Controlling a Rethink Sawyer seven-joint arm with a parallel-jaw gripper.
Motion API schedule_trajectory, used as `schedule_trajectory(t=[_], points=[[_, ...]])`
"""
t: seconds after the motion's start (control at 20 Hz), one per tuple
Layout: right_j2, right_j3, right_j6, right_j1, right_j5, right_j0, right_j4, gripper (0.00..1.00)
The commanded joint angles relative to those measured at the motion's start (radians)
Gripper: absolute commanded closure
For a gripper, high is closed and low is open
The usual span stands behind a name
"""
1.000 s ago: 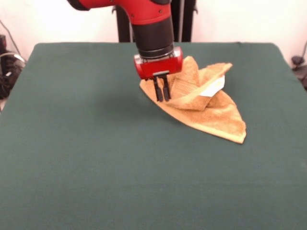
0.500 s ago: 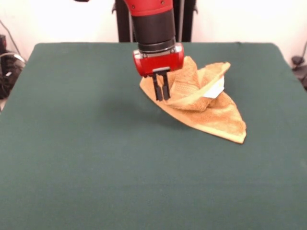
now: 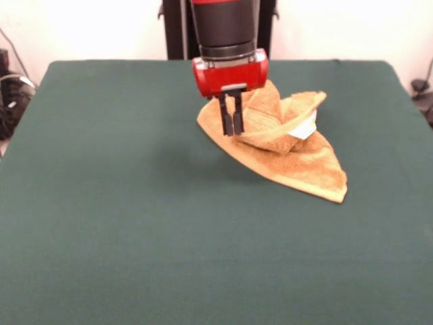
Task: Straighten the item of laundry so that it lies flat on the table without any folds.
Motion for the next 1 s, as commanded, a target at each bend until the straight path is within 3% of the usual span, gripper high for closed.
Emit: schedule_trajectory(t=[0.05,0.55,0.85,0.9,1.0], points=[[-0.024,-0.002,0.158,-0.041,0.081,0.083,0.044,1.00],[-0.058,-0.083,0.090,-0.049,0.143,0.079,0.024,1.00],[-0.051,-0.085,0.107,0.002,0.089,0.090,0.020,1.00],[-0.062,-0.083,0.114,0.001,0.108,0.097,0.026,0.00],[-0.074,-0.081,0.119,0.000,0.112,0.109,0.024,0.00]])
